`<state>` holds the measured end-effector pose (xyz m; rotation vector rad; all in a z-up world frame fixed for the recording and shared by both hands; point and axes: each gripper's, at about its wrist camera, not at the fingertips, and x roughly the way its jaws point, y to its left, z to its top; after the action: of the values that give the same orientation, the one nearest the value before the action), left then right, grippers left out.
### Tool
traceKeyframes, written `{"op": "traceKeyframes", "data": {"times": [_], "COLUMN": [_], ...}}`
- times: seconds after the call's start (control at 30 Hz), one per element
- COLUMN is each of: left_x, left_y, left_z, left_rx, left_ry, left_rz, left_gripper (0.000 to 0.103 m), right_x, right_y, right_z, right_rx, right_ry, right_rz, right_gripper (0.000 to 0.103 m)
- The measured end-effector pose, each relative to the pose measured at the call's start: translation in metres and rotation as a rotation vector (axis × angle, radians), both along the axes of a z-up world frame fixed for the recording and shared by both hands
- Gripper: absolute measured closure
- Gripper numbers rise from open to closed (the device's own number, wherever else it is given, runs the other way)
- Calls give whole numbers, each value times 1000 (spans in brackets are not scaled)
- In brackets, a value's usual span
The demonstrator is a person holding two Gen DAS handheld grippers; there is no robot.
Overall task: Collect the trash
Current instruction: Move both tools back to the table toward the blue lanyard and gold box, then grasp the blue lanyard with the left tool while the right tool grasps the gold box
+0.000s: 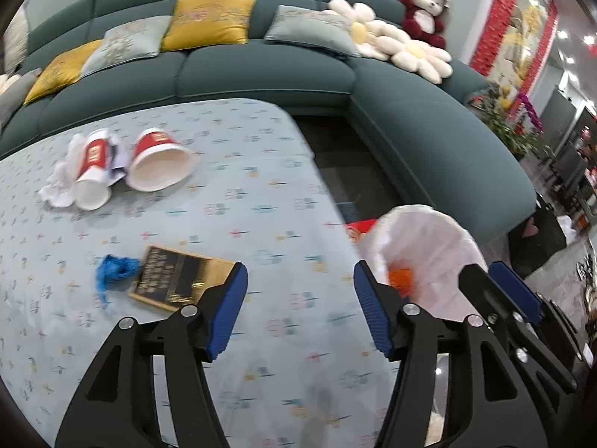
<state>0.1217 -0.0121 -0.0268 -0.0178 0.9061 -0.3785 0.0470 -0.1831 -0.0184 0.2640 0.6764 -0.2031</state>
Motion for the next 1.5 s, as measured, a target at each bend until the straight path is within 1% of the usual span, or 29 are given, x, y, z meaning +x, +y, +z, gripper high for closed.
{"op": "traceKeyframes", "data": {"times": [0.1,0.13,0.17,0.2,0.43,0.57,0.87,0.93,1.0,1.07,1.1,1.2,1.37,1.5], "left_x": [5,6,8,9,25,34,55,60,63,64,65,66,62,61], "left_y": [21,27,35,42,92,112,135,137,138,138,138,141,147,158], "left_z": [-4,-5,-7,-9,-25,-34,-58,-62,-65,-66,-66,-66,-66,-66], "left_rx": [3,7,13,17,47,42,37,30,26,27,25,6,3,-8], "left_ry": [8,10,11,9,37,62,105,111,121,109,104,104,91,95], "left_rz": [42,53,74,91,181,213,234,231,219,212,207,208,212,244], "left_gripper": [43,41,34,31,31,30,31,33,41,41,47,52,54,55], "right_x": [3,5,6,8,21,33,65,73,79,86,90,99,113,124], "right_y": [15,20,26,32,64,82,117,122,125,129,131,134,134,138], "right_z": [0,-1,-1,-2,-12,-20,-39,-43,-48,-53,-55,-60,-64,-67], "right_rx": [-3,-4,-4,-5,-8,-3,0,2,1,-2,-3,-3,17,10], "right_ry": [1,2,5,7,36,58,97,106,115,126,132,140,143,148], "right_rz": [28,37,48,59,121,154,228,244,259,270,276,285,296,317], "right_gripper": [58,57,57,57,56,56,56,56,56,56,56,56,56,56]}}
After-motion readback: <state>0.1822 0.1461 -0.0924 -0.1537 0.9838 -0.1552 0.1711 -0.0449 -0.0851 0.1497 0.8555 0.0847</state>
